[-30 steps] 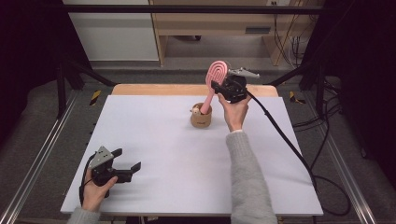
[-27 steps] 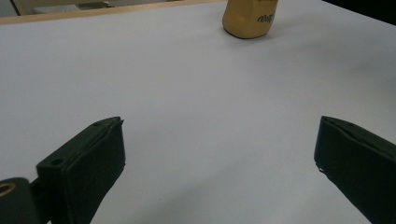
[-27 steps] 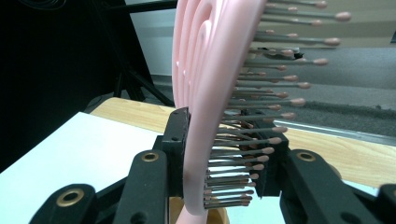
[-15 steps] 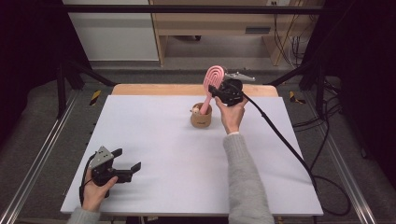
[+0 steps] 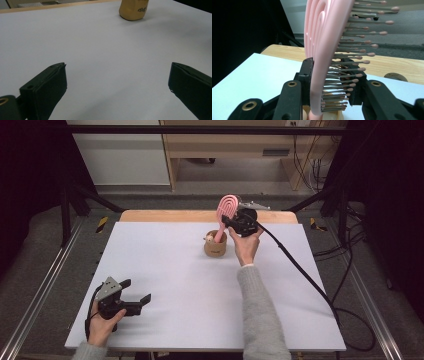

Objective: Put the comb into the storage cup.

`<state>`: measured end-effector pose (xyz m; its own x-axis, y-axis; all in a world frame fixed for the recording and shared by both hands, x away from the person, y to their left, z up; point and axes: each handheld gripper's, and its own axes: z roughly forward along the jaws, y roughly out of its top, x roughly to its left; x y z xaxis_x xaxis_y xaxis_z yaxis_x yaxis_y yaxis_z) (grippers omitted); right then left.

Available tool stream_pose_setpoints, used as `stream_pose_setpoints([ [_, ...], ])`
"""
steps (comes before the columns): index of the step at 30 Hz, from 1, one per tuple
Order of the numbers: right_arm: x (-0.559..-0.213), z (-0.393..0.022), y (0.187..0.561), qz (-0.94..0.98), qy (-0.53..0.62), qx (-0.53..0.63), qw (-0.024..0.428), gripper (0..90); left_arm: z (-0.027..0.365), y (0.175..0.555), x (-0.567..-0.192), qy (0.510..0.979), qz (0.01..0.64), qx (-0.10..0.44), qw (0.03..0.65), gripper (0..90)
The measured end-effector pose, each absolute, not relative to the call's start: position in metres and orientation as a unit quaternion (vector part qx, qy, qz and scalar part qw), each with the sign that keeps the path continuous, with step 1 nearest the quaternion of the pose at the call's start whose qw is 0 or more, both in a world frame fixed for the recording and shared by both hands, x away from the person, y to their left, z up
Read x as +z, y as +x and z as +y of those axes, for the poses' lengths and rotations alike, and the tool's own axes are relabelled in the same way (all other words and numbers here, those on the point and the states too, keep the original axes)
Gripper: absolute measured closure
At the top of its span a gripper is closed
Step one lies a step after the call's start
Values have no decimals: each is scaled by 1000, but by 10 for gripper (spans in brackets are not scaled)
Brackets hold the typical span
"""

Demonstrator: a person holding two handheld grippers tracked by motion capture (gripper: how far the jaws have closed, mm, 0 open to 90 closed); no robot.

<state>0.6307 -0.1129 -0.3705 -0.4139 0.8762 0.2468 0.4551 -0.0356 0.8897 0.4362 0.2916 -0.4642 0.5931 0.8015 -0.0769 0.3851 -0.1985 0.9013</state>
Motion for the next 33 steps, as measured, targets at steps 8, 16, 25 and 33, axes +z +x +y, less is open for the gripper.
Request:
stream_pose_setpoints([
  [8,-379,-116,632,661,509,516,194,637,291,436,-465,746,398,211,491,19],
  [16,-384,-120,632,655,515,520,188,635,291,437,-465,745,399,211,491,18],
  [25,-385,-125,633,653,519,518,190,624,291,436,-465,745,398,211,492,19],
  [33,-387,-128,633,651,520,515,200,607,290,437,-465,746,398,211,491,19],
])
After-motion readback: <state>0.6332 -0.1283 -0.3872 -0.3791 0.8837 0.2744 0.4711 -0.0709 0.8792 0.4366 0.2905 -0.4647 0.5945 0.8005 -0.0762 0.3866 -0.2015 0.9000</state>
